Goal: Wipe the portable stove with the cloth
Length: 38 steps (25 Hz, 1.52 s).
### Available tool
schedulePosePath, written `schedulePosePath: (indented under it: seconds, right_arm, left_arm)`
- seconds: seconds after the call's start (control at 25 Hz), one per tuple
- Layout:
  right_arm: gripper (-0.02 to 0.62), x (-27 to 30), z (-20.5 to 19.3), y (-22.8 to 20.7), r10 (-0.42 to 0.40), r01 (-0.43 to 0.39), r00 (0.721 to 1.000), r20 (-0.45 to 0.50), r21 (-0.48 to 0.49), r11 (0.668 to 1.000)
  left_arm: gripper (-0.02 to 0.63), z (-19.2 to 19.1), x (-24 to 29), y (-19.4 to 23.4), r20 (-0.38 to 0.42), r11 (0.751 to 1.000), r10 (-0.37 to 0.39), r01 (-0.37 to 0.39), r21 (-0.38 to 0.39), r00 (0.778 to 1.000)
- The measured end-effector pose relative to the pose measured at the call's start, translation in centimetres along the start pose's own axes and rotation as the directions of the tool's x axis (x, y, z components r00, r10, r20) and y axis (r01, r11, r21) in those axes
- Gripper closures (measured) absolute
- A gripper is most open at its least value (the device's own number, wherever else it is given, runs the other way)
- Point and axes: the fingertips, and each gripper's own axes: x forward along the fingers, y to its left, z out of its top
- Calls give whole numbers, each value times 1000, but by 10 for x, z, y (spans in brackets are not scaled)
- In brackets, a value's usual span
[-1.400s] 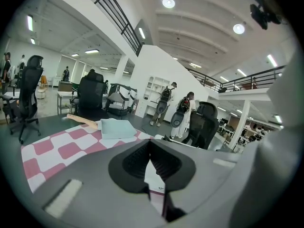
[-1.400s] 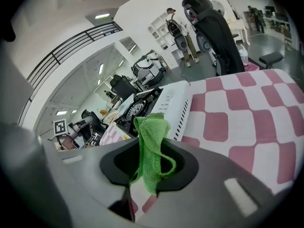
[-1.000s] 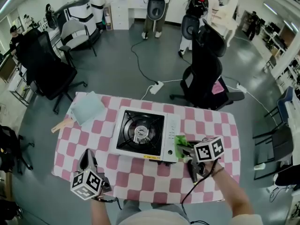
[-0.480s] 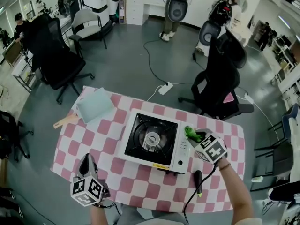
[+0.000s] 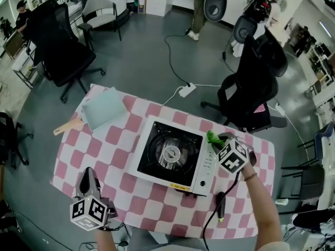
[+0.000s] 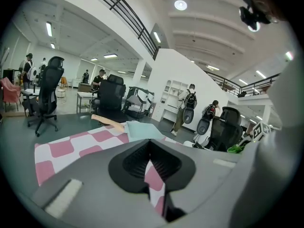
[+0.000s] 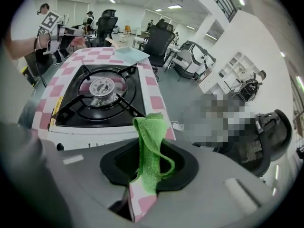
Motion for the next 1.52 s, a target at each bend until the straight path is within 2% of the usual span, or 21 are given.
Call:
schedulePosePath:
  seconds: [0.16,0.28,0.8,1.52]
  right_arm:
    - [509,6,1,-7,-32,29,999,-35,-77,997]
    - [509,11,2,-6,-25,19,998,-52,-119,993]
    - [509,19,0,2,16,-27,997,-80,-142,989]
    - [509,11,-4,28,54,-60,996,-65,-82,995]
  left_arm:
    - [606,-1,0,2,1,1000,12,-12,-9,1000]
    - [606,-2,-1,4,-4,1000,21,-21,-12,1000]
    - [606,3,3,-4,-7,1000,16,-16,7,1000]
    - [606,11,-12,-5,2,1000,3,-3,12,1000]
